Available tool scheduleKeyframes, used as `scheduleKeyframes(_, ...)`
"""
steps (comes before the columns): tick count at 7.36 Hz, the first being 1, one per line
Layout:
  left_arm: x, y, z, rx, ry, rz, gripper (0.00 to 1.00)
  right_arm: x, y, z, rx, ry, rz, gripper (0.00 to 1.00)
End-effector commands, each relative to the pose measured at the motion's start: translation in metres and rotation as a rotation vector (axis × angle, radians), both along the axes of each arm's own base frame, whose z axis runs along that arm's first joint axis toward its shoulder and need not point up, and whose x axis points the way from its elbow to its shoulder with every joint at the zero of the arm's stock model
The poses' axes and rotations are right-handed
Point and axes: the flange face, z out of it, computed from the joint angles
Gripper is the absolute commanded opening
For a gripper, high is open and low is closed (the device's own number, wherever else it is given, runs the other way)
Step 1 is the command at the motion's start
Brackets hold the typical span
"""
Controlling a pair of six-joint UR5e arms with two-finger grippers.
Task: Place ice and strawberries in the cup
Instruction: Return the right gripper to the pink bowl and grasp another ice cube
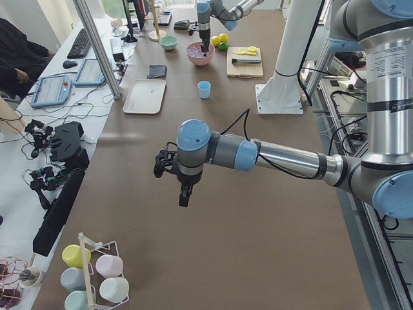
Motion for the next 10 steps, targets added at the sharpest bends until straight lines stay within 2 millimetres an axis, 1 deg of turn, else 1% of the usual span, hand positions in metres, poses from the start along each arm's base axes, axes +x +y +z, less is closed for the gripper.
scheduleKeyframes(1,0.0,0.0,-0.001,0.001,0.0,-0.001,0.97,0.0,-0.001,0.003,-0.001,0.005,-0.002,0.34)
scheduleKeyframes(2,-0.001,0.001,-0.001,0.003,0.0,-0.002,0.97,0.0,-0.001,0.004,-0.002,0.006,-0.002,0.07)
scheduleKeyframes(3,-0.001,0.001,-0.001,0.001,0.0,-0.002,0.97,0.0,-0.001,0.002,-0.001,0.003,-0.002,0.0)
scheduleKeyframes(4,-0.001,0.001,-0.001,0.003,0.0,-0.002,0.97,0.001,-0.001,-0.002,0.009,-0.004,-0.007,0.0)
scheduleKeyframes(5,-0.001,0.0,-0.003,0.004,0.0,-0.002,0.97,0.012,-0.008,-0.012,0.016,-0.022,0.004,0.0)
scheduleKeyframes(6,-0.002,0.001,-0.002,0.003,0.0,-0.004,0.97,0.025,-0.004,-0.039,0.046,-0.059,0.014,0.0)
scheduleKeyframes(7,-0.002,0.001,-0.002,0.003,0.001,-0.003,0.97,0.022,-0.002,-0.09,0.065,-0.109,-0.005,0.0)
scheduleKeyframes(8,-0.002,0.001,-0.001,0.0,0.002,-0.003,0.97,0.0,-0.006,-0.153,0.065,-0.131,-0.019,0.0)
scheduleKeyframes(9,-0.002,0.001,-0.001,0.0,0.002,-0.003,0.97,-0.032,0.003,-0.202,0.075,-0.152,-0.051,0.0)
scheduleKeyframes(10,-0.002,0.001,-0.001,0.0,0.002,-0.003,0.97,-0.056,0.011,-0.234,0.043,-0.182,-0.033,0.0)
